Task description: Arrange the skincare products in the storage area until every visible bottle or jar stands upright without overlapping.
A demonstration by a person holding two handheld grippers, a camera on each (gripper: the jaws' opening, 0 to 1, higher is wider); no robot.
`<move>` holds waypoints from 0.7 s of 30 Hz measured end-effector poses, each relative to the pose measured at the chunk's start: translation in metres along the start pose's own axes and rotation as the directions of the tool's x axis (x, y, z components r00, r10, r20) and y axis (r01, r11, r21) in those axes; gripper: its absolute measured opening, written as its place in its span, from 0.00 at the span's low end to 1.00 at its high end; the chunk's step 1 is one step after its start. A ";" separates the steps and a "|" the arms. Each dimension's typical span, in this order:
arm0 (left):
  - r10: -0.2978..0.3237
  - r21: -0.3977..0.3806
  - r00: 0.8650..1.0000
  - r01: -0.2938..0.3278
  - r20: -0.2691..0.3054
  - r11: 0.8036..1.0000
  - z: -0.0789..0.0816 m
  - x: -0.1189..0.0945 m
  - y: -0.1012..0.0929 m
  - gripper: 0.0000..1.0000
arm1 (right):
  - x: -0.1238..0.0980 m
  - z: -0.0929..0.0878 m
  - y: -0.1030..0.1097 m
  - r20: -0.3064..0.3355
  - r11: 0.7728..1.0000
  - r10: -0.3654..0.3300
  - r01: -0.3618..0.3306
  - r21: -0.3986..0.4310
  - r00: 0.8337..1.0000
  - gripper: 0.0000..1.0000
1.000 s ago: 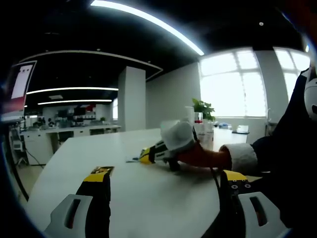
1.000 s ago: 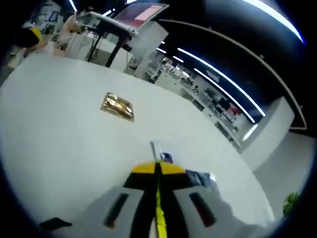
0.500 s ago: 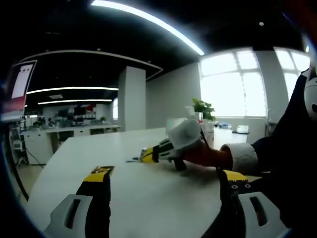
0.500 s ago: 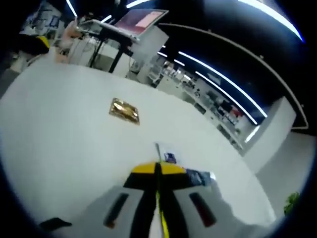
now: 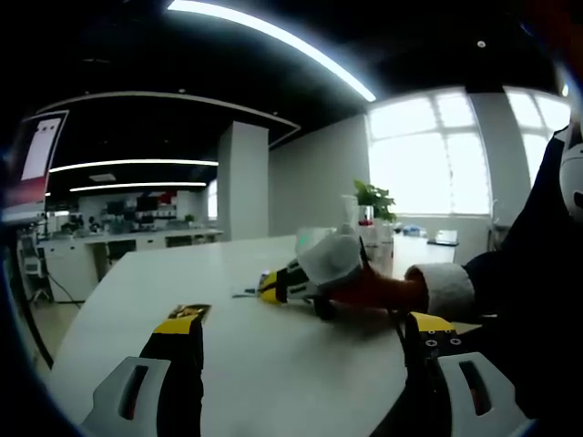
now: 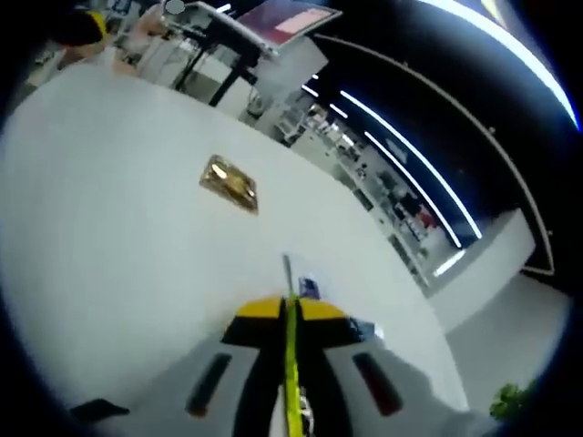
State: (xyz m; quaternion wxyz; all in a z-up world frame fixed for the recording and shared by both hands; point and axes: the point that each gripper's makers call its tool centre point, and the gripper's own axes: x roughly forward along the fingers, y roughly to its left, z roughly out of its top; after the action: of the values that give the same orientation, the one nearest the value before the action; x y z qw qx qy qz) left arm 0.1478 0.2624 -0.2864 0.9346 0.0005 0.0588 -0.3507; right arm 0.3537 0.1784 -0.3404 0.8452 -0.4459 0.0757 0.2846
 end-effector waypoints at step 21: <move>-0.003 -0.001 1.000 0.003 0.004 1.000 0.002 0.000 0.001 0.93 | 0.016 -0.004 -0.010 0.006 0.994 -0.017 0.016 0.112 1.000 0.00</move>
State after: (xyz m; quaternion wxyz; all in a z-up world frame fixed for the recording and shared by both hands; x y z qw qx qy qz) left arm 0.1488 0.2633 -0.2847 0.9342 -0.0005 0.0573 -0.3521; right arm 0.3734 0.1773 -0.3419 0.8715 -0.3974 0.0850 0.2744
